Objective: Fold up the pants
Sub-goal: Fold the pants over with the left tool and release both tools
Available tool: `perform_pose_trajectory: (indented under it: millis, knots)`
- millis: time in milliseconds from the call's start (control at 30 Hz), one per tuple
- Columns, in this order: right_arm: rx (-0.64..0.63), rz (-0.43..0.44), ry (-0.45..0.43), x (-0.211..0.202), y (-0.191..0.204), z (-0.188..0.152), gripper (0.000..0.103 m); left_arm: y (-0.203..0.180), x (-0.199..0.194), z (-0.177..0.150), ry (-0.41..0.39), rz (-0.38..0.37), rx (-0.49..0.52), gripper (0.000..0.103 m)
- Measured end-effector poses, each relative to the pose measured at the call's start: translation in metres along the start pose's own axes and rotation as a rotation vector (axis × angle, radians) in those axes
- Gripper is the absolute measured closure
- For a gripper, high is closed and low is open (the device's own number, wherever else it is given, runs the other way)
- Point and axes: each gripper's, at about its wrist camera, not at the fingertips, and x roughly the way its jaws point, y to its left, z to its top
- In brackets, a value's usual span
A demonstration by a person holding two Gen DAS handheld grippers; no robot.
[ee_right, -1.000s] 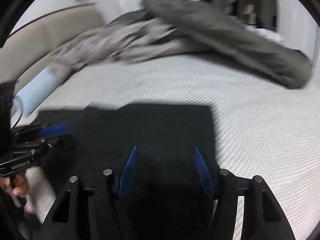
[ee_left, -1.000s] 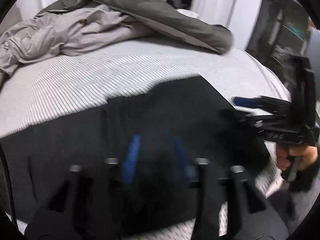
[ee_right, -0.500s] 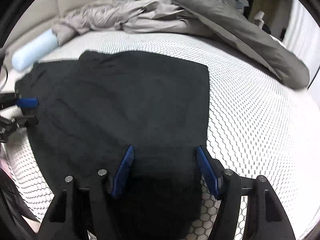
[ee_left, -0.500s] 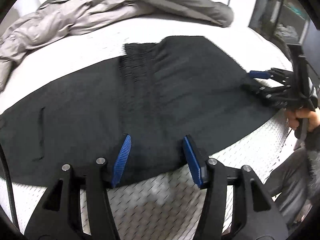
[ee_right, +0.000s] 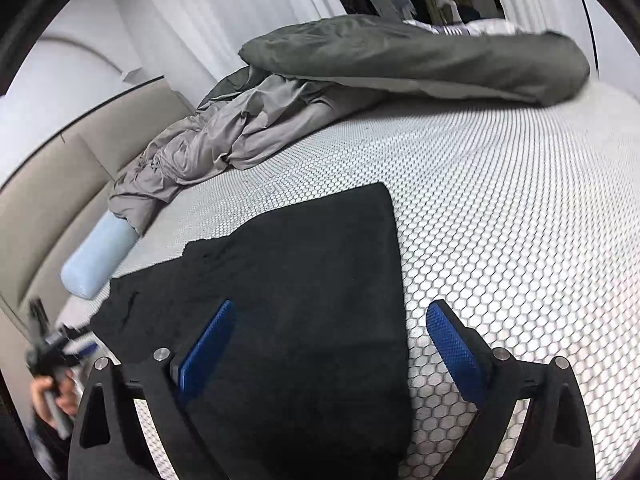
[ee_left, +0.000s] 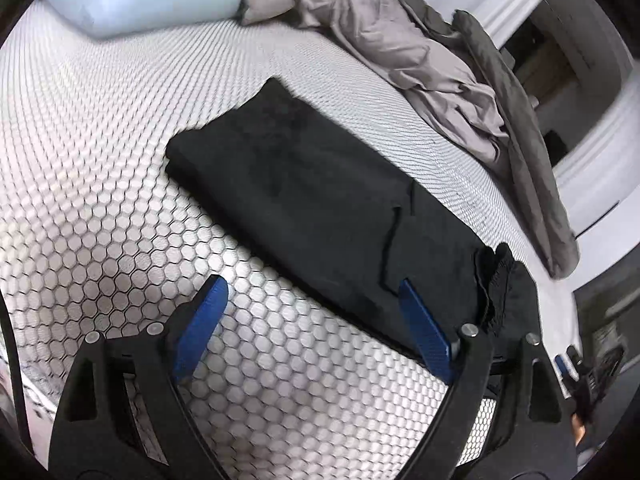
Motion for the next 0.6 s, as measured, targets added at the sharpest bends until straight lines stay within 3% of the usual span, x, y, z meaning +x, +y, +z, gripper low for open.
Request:
perform_pose_trajectory:
  millis: [67, 100, 133, 167, 233, 333, 467, 600]
  knots:
    - [0.001, 0.001, -0.001, 0.008, 0.005, 0.004, 0.006, 0.007, 0.005, 0.005, -0.022, 0.001, -0.018, 0.019]
    - [-0.004, 0.0, -0.002, 0.01, 0.007, 0.006, 0.006, 0.009, 0.006, 0.008, -0.036, 0.004, -0.023, 0.024]
    - [-0.013, 0.001, -0.004, 0.011, 0.011, 0.006, 0.006, 0.01, 0.01, 0.014, -0.051, 0.012, -0.034, 0.04]
    - [-0.02, 0.003, -0.003, 0.018, 0.011, 0.009, 0.006, 0.01, 0.014, 0.017, -0.054, 0.024, -0.046, 0.049]
    - [-0.041, 0.003, 0.004, 0.024, 0.015, 0.009, 0.006, 0.017, 0.026, 0.029, -0.059, 0.062, -0.1, 0.09]
    - [-0.072, -0.01, 0.007, 0.029, 0.016, 0.008, 0.006, 0.006, 0.03, 0.037, -0.097, 0.064, -0.094, 0.101]
    - [-0.073, -0.018, -0.01, 0.024, 0.011, 0.009, 0.006, -0.047, -0.003, 0.034, -0.224, 0.074, 0.056, 0.102]
    - [-0.082, -0.026, -0.04, 0.013, 0.006, 0.01, 0.006, -0.141, -0.035, 0.02, -0.292, -0.05, 0.258, 0.102]
